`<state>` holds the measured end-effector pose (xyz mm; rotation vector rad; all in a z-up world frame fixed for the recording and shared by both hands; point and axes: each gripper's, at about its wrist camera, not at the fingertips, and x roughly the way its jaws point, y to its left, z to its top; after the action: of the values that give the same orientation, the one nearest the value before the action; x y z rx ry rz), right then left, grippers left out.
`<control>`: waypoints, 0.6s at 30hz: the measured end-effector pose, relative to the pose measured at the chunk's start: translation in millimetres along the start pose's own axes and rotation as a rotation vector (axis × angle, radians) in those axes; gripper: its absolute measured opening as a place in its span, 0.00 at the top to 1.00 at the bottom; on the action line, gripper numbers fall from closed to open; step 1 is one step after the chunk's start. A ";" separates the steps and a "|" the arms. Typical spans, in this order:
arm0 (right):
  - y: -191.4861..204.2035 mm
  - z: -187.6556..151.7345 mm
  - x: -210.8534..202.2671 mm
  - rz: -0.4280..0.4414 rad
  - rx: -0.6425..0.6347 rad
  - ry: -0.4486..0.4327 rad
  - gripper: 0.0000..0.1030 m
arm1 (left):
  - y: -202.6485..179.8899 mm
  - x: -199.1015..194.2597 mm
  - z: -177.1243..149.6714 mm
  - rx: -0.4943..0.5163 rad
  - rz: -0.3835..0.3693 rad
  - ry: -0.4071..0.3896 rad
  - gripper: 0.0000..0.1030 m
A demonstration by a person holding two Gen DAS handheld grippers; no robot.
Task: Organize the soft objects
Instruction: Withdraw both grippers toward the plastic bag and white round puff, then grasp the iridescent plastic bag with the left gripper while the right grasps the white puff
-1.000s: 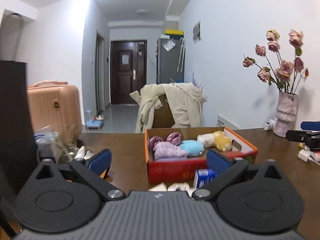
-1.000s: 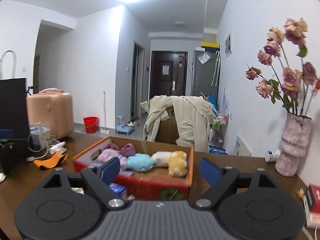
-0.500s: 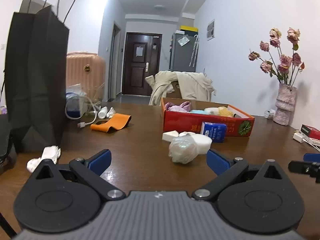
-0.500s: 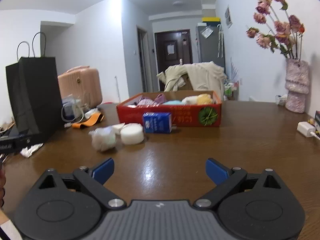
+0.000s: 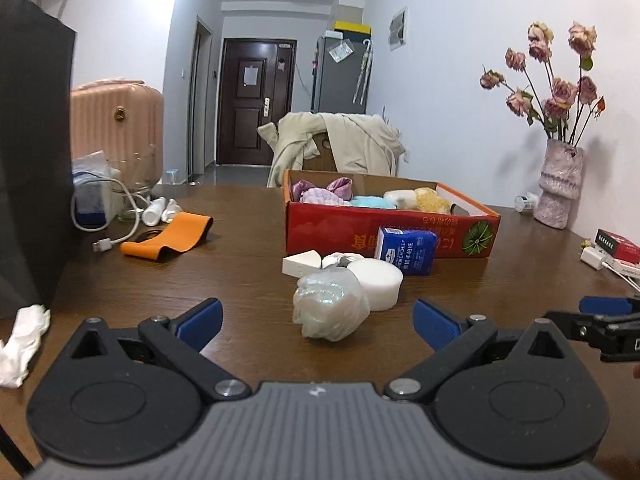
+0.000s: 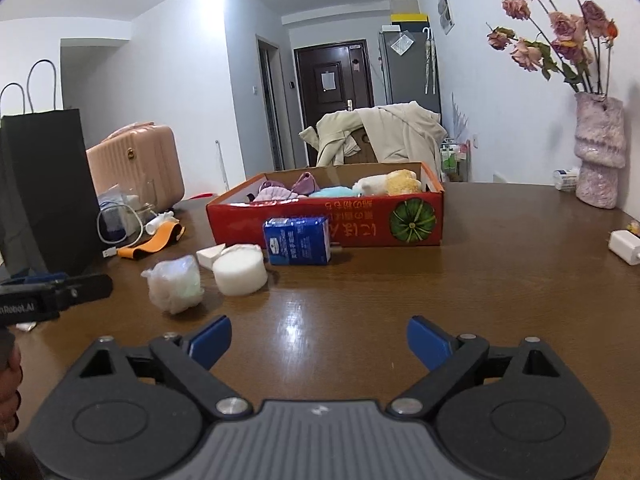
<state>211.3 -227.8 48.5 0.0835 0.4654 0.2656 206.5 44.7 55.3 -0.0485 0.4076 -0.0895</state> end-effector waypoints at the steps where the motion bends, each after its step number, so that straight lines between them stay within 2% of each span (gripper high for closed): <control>1: -0.6 4.1 6.1 0.005 0.001 0.000 0.09 | -1.2 7.2 2.2 0.003 0.000 0.008 0.00; 6: 2.5 23.9 40.1 0.054 -0.015 0.009 0.10 | -5.0 40.9 10.5 0.022 -0.010 0.042 0.00; 10: 9.5 36.9 67.5 0.096 -0.029 0.019 0.10 | 2.1 78.1 14.6 -0.003 -0.005 0.124 0.00; 13: 16.0 43.0 89.4 0.126 -0.050 0.048 0.10 | 11.7 93.8 14.7 -0.048 -0.068 0.153 0.04; 14: 18.7 44.1 96.3 0.130 -0.059 0.058 0.10 | 14.4 97.2 14.2 -0.065 -0.096 0.167 0.18; 15: 21.5 44.7 102.6 0.138 -0.066 0.066 0.10 | 19.1 100.9 13.1 -0.088 -0.124 0.190 0.39; 16: 24.9 44.5 107.5 0.149 -0.074 0.078 0.10 | 23.7 105.1 12.3 -0.115 -0.148 0.222 0.52; 17: 28.4 44.3 113.2 0.162 -0.082 0.092 0.10 | 28.8 107.4 11.6 -0.144 -0.159 0.232 0.58; 18: 33.3 43.5 119.9 0.171 -0.092 0.107 0.11 | 34.4 105.0 11.6 -0.174 -0.151 0.211 0.59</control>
<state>326.4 -164.0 40.1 0.0192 0.5522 0.4603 309.7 69.1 22.4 -0.2430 0.6224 -0.2090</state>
